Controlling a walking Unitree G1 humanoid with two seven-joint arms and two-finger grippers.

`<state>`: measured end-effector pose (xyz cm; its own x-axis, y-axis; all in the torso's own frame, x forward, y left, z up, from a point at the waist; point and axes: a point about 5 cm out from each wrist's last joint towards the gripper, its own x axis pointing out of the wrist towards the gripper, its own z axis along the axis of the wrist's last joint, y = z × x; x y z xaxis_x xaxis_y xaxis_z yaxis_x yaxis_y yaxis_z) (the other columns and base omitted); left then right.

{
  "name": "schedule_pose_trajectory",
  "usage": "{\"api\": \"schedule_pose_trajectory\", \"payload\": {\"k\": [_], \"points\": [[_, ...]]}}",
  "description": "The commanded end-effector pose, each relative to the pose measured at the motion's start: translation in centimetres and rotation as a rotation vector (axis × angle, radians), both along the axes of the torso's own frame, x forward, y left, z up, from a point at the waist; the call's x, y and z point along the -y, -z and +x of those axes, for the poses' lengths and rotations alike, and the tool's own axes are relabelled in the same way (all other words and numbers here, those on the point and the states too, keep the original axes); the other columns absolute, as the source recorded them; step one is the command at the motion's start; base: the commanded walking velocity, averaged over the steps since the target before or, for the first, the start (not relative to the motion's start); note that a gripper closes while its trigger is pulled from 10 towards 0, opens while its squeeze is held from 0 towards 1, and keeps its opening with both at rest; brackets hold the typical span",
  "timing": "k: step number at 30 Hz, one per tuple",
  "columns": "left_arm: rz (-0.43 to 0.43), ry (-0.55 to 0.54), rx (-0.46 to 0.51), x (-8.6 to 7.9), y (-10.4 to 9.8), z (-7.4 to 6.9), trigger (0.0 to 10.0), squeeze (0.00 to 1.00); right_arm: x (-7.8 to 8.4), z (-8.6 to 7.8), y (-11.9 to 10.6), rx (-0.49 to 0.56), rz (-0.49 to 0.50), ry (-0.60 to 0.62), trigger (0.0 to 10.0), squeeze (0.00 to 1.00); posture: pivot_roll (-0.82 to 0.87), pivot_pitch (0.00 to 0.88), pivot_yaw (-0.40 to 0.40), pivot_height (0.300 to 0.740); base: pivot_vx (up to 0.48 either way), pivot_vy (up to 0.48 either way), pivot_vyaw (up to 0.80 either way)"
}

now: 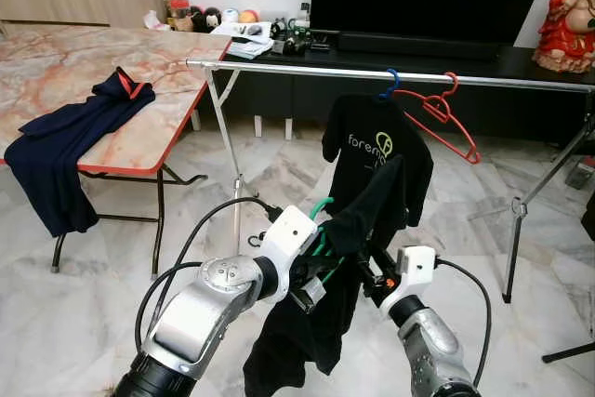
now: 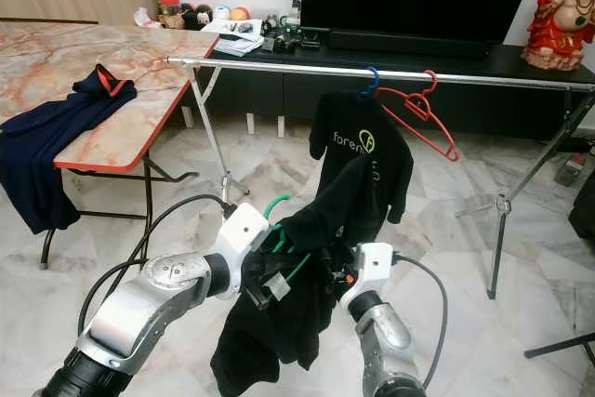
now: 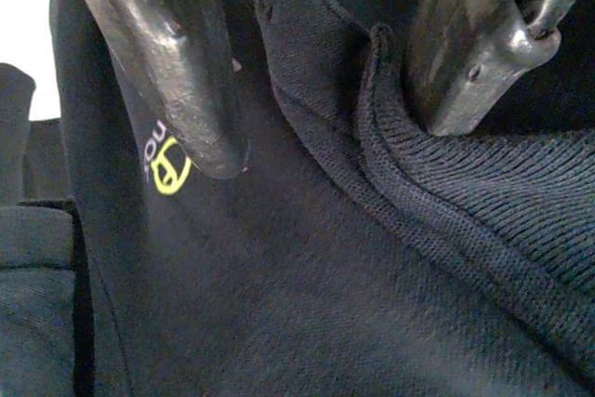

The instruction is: Hang hanger

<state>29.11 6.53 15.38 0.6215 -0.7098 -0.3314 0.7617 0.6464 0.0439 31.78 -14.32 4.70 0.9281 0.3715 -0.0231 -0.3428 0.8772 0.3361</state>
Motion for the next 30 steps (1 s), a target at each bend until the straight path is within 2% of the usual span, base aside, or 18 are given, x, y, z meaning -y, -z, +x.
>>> {"api": "schedule_pose_trajectory", "payload": {"k": [1, 4, 8, 9, 10, 18, 23, 25, 30], "points": [[0.005, 0.007, 0.025, -0.1, -0.4, -0.2, 10.0, 0.00, 1.4, 0.5, -0.8, 0.027, 0.027, 0.076, 10.0, 0.00, 0.15, 0.009, -0.039, 0.740, 0.000, 0.000, 0.00], [0.020, 0.004, 0.023, -0.1, -0.3, -0.2, 10.0, 0.00, 0.8, 0.6, -0.9, 0.037, 0.050, 0.044, 10.0, 0.00, 0.15, 0.010, -0.039, 0.740, 0.000, 0.000, 0.00], [0.066, -0.011, 0.012, -0.4, 0.4, -0.1, 10.0, 0.00, -1.8, -0.2, -0.4, 0.021, 0.114, -0.165, 10.0, 0.00, 0.15, 0.010, -0.040, 0.740, 0.000, 0.000, 0.00], [0.066, -0.011, 0.012, -0.4, 0.4, -0.1, 10.0, 0.00, -1.8, -0.2, -0.4, 0.021, 0.114, -0.165, 10.0, 0.00, 0.15, 0.010, -0.040, 0.740, 0.000, 0.000, 0.00], [0.072, -0.014, 0.011, -0.5, 0.5, -0.1, 10.0, 0.00, -2.5, -0.6, -0.1, 0.021, 0.110, -0.222, 10.0, 0.00, 0.15, 0.010, -0.040, 0.740, 0.000, 0.000, 0.00], [0.081, -0.012, 0.004, -0.5, 0.9, -0.3, 10.0, 0.00, -2.1, -0.3, -0.6, 0.053, 0.104, -0.219, 10.0, 0.00, 0.14, 0.009, -0.041, 0.740, 0.000, 0.000, 0.00], [0.077, -0.008, 0.004, -0.3, 0.9, -0.3, 10.0, 0.00, -0.4, 0.5, -1.3, 0.071, 0.005, -0.086, 10.0, 0.00, 0.14, 0.008, -0.043, 0.740, 0.000, 0.000, 0.00], [0.076, -0.007, 0.005, -0.3, 0.9, -0.3, 10.0, 0.00, 0.0, 0.8, -1.5, 0.073, -0.002, -0.045, 10.0, 0.00, 0.14, 0.008, -0.044, 0.740, 0.000, 0.000, 0.00], [0.073, -0.008, 0.008, -0.3, 0.9, -0.3, 10.0, 0.00, -0.4, 0.8, -1.7, 0.082, 0.014, -0.059, 10.0, 0.00, 0.15, 0.009, -0.045, 0.740, 0.000, 0.000, 0.00]]}}
